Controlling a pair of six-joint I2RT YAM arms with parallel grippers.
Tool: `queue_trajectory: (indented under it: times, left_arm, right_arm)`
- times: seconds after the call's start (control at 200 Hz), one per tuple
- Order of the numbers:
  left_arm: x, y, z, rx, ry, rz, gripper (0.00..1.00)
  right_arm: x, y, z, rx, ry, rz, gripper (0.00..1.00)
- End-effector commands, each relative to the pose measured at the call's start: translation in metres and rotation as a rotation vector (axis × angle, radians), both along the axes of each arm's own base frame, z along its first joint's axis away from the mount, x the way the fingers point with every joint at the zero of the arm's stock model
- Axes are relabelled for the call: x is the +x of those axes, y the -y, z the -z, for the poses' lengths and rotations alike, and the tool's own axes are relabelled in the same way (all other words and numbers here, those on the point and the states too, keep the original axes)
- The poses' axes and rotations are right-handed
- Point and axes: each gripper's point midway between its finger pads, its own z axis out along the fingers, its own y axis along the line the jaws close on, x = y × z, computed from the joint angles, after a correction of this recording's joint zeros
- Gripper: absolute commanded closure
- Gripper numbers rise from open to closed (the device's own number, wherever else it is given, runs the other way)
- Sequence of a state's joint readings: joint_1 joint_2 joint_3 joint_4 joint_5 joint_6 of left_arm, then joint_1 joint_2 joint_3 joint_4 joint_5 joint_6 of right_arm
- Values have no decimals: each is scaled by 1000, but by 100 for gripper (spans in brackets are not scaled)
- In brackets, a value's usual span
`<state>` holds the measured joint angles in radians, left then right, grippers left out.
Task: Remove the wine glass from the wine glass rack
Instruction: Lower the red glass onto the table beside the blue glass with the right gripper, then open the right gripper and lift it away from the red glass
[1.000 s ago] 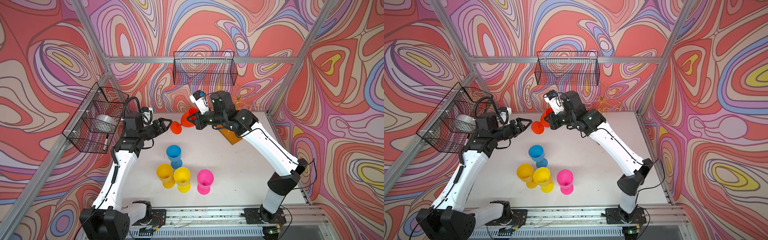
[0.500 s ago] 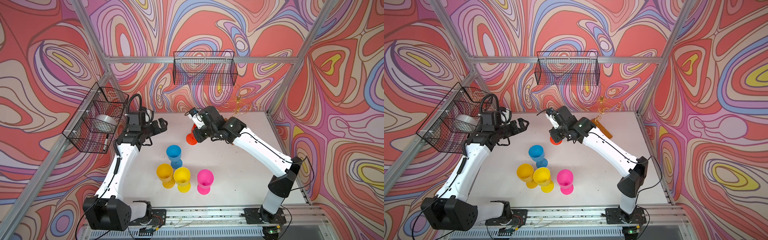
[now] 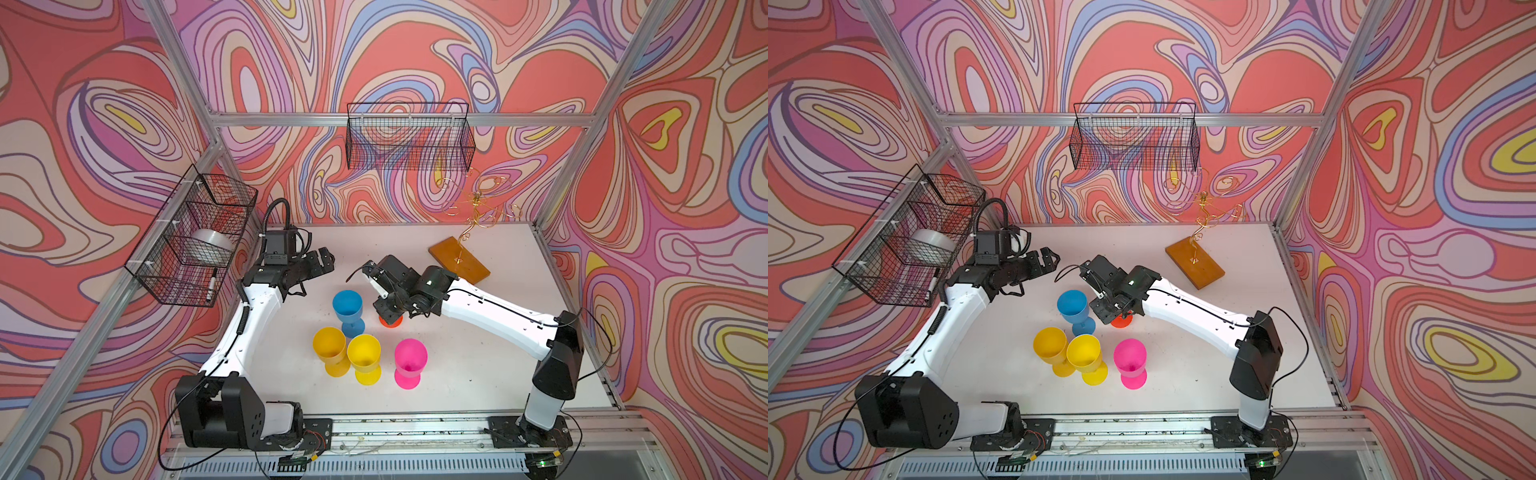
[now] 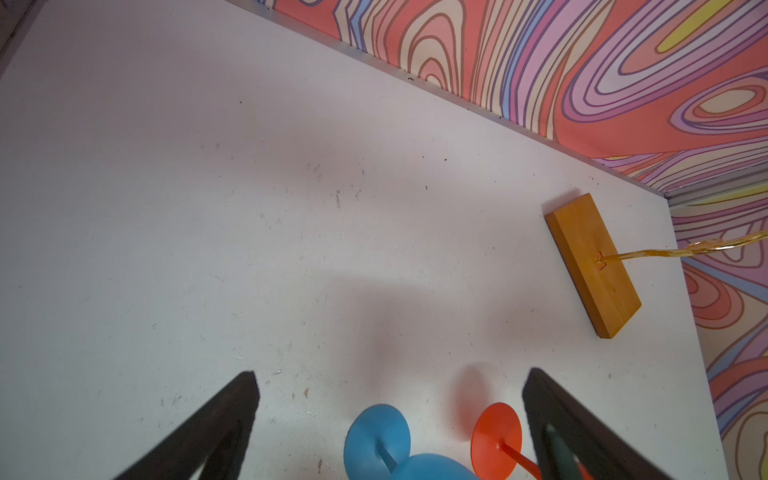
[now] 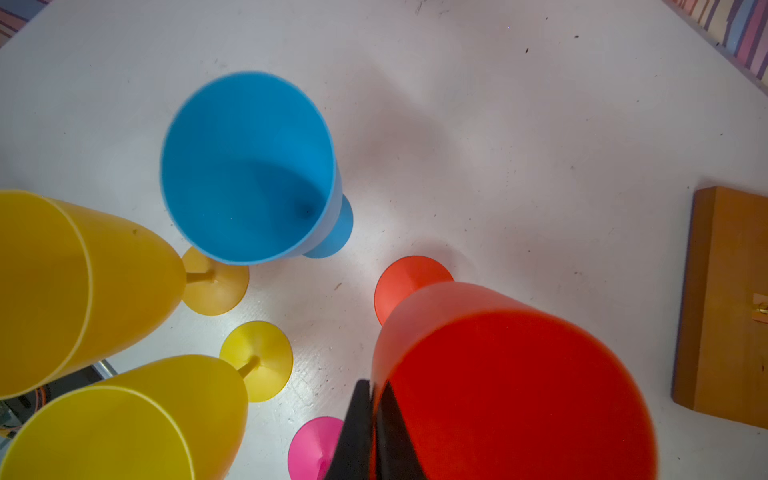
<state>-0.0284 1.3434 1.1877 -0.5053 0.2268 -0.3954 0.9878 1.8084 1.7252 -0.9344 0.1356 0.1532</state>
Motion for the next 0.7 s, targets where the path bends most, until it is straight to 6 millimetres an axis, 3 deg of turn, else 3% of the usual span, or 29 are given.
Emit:
queue_trajectory:
  times: [0.0,0.446,0.581,0.696]
  left_arm:
    - [4,-7,7,13,2,-11,0]
    - [6,-11,9,-18,5,-29,0]
    - [4,-11,5,-17,16,-25,0]
    - [2,-9,-1,-26,47,-16,0]
  right_arm:
    - [-2,-7,5,11,22,22,100]
    - [-17,-19,37,-53,34,0,100]
    - [-22,-24,28,-39,41,-24,81]
    - [-22,-25,2,8,74,-33,57]
